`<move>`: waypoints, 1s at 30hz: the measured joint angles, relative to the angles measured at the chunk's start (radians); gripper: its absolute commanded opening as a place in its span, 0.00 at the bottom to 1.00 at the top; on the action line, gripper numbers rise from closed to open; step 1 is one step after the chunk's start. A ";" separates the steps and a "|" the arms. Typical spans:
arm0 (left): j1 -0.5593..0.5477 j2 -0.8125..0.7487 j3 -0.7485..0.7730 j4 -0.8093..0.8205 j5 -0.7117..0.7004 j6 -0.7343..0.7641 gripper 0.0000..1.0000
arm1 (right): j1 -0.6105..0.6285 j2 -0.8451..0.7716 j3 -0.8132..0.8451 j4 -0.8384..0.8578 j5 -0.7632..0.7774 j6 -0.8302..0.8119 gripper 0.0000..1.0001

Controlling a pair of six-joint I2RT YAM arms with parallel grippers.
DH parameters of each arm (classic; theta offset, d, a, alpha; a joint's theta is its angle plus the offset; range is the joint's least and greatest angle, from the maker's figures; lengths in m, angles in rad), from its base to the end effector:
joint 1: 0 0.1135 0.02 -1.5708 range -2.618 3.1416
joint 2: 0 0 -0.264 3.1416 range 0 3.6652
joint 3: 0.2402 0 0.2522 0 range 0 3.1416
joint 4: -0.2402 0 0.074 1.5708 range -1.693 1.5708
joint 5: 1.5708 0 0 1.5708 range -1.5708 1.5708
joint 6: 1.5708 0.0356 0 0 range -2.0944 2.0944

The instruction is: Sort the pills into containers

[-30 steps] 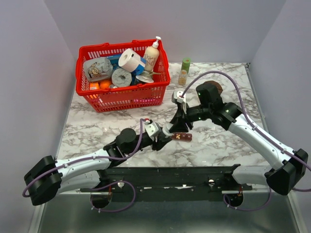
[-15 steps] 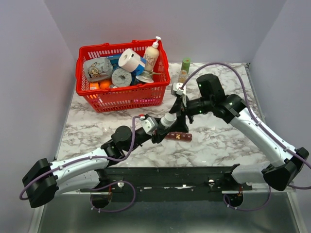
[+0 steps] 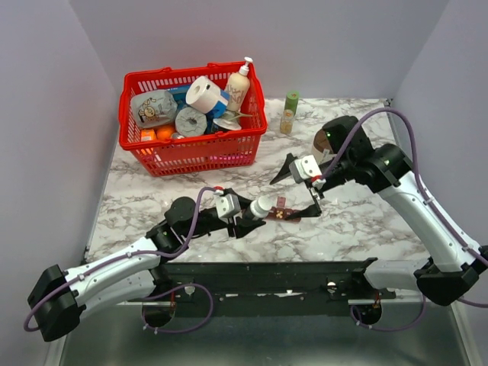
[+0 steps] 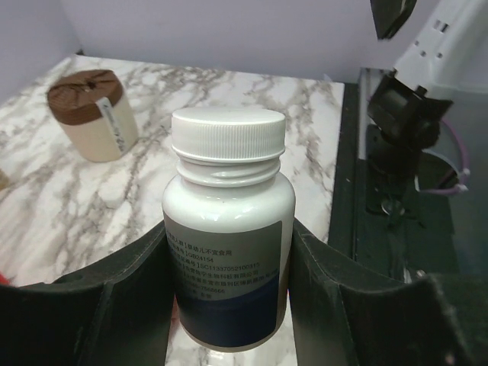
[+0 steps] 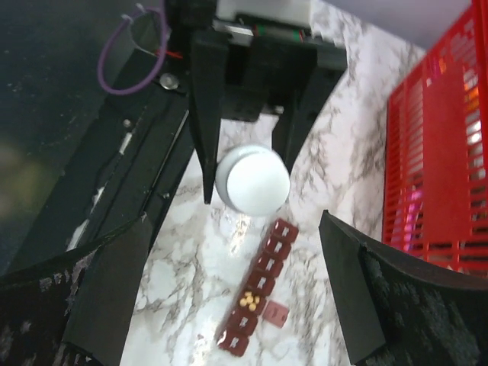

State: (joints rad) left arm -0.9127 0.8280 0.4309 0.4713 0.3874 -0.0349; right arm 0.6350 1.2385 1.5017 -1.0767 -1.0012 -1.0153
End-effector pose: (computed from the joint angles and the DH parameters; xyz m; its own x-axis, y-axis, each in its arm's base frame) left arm 0.1100 -0.1643 0.2765 0.0117 -0.0680 -0.9976 0.9639 0.2660 -0.0068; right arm 0.1584 0.1539 0.4170 0.3590 -0.3047 -0.8822 -0.9114 -0.3182 -0.2609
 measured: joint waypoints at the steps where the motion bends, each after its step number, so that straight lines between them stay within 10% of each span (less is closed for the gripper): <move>1: 0.005 0.002 0.001 -0.014 0.031 -0.005 0.00 | 0.001 0.016 0.019 -0.028 -0.037 -0.051 0.97; 19: 0.028 0.049 0.005 0.040 0.179 -0.142 0.00 | 0.124 0.067 -0.082 0.031 -0.022 -0.081 0.80; 30: 0.035 0.056 0.008 0.066 0.214 -0.167 0.00 | 0.126 0.067 -0.086 0.068 0.005 -0.055 0.52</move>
State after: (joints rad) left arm -0.8780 0.8837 0.4393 0.5373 0.6018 -0.2016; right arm 0.7605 1.3056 1.4158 -1.0088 -0.9962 -1.0698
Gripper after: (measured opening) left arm 0.594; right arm 0.576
